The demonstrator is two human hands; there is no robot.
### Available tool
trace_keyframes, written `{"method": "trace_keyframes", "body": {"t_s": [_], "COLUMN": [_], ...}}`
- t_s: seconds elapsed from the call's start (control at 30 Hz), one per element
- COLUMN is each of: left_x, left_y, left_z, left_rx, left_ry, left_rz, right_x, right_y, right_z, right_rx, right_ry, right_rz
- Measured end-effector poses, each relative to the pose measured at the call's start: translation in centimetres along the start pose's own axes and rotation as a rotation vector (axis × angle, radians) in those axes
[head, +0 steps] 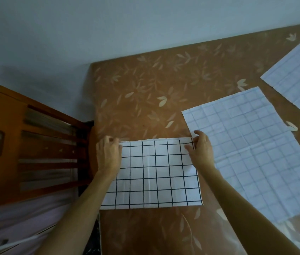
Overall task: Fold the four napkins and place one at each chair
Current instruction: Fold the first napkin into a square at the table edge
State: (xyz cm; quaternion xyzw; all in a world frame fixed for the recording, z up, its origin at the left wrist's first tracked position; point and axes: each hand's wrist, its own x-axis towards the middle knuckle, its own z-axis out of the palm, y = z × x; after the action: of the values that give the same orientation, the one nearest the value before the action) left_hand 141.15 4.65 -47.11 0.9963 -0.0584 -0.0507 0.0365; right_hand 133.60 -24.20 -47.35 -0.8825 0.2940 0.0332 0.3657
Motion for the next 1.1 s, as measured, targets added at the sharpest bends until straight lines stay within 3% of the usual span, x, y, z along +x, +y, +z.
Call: {"method": "trace_keyframes", "body": {"t_s": [0.1, 0.2, 0.3, 0.57, 0.9, 1.1], "left_x": [-1.1, -4.5, -7.8, -8.6, -9.8, -10.3], "left_y": [1.3, 4.2, 5.8, 2.0, -1.7, -3.2], "left_z": [0.0, 1.2, 3.7, 5.3, 4.7, 3.9], "left_rx": [0.038, -0.091, -0.087, 0.042, 0.082, 0.091], "left_ry": [0.096, 0.052, -0.061, -0.194, -0.200, -0.187], "left_rz": [0.144, 0.391, 0.501, 0.381, 0.099, 0.123], "right_x": [-1.2, -3.7, -6.4, -6.1, -5.8, -6.4], "right_y": [0.0, -0.3, -0.2, 1.4, 2.0, 2.8], "right_z": [1.2, 3.6, 6.5, 6.8, 5.2, 4.1], "right_rx": [-0.240, -0.350, -0.393, -0.597, -0.651, -0.646], "right_ry": [0.116, -0.001, -0.134, -0.291, -0.242, -0.192], "right_rz": [-0.246, -0.492, -0.631, -0.607, -0.459, -0.346]}}
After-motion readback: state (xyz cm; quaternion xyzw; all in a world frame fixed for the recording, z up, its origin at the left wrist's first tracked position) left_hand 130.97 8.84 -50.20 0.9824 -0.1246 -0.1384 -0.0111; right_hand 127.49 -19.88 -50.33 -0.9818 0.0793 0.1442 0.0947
